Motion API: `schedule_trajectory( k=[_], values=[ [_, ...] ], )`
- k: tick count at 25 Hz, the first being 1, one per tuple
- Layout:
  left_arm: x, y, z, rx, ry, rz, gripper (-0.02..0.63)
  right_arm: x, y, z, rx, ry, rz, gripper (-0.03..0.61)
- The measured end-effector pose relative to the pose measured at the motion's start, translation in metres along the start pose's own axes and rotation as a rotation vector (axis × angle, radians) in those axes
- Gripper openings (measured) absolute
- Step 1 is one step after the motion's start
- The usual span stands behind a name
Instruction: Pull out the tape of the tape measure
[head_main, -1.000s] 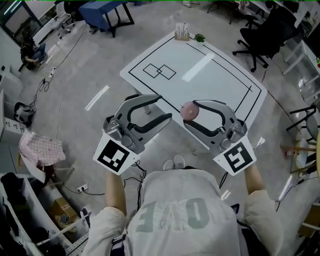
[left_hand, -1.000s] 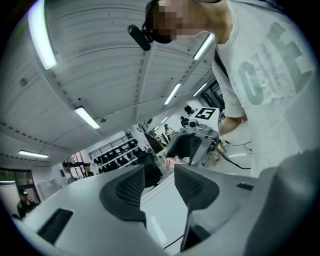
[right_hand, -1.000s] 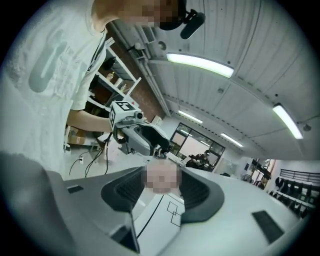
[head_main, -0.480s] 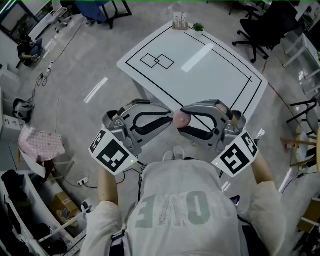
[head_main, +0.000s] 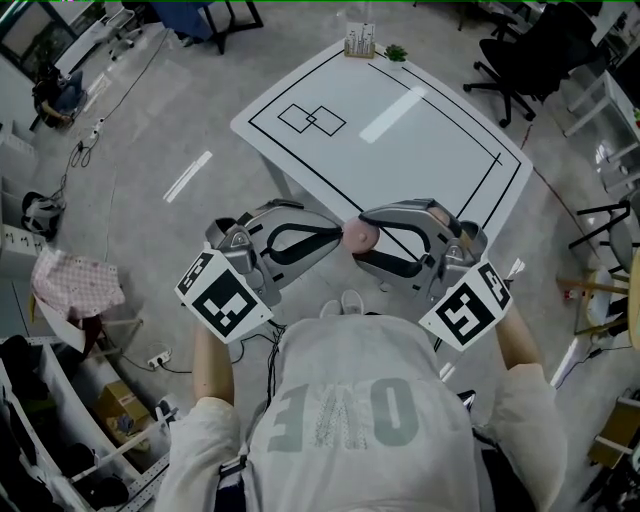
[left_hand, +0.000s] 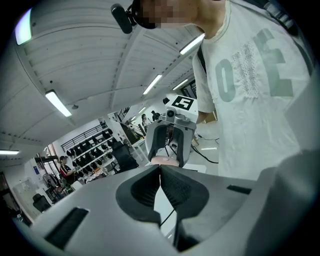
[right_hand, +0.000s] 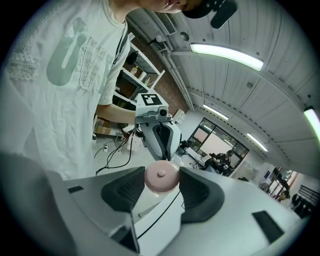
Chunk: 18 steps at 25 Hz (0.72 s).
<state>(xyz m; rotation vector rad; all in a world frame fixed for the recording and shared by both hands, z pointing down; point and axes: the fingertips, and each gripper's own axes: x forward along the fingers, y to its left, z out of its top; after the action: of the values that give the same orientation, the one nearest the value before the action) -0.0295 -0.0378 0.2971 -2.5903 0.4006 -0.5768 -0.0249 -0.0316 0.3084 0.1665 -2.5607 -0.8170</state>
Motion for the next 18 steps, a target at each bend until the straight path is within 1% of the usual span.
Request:
schedule_trajectory(
  k=[3, 5, 8, 10, 11, 13, 15, 18],
  values=[
    [0.0, 0.009, -0.001, -0.018, -0.012, 0.05, 0.029, 0.0, -0.008, 0.0, 0.043, -0.015, -0.047, 0.229],
    [0.0, 0.02, -0.004, -0.019, -0.014, 0.127, 0.029, -0.001, -0.018, -0.007, 0.085, -0.003, -0.117, 0.229],
    [-0.011, 0.041, -0.01, -0.027, -0.023, 0.294, 0.029, -0.01, -0.036, -0.029, 0.186, 0.058, -0.265, 0.229],
    [-0.024, 0.055, -0.018, -0.035, -0.016, 0.431, 0.029, -0.018, -0.048, -0.042, 0.226, 0.092, -0.368, 0.229],
    [-0.031, 0.061, -0.023, -0.053, -0.017, 0.503, 0.029, -0.023, -0.053, -0.048, 0.241, 0.102, -0.411, 0.229],
    [-0.046, 0.072, -0.031, -0.123, -0.049, 0.647, 0.029, -0.03, -0.059, -0.057, 0.263, 0.115, -0.48, 0.229],
    [-0.059, 0.082, -0.034, -0.208, -0.108, 0.772, 0.029, -0.035, -0.063, -0.063, 0.277, 0.115, -0.526, 0.229],
    [-0.075, 0.091, -0.037, -0.271, -0.147, 0.902, 0.029, -0.045, -0.07, -0.069, 0.295, 0.114, -0.583, 0.229]
  ],
)
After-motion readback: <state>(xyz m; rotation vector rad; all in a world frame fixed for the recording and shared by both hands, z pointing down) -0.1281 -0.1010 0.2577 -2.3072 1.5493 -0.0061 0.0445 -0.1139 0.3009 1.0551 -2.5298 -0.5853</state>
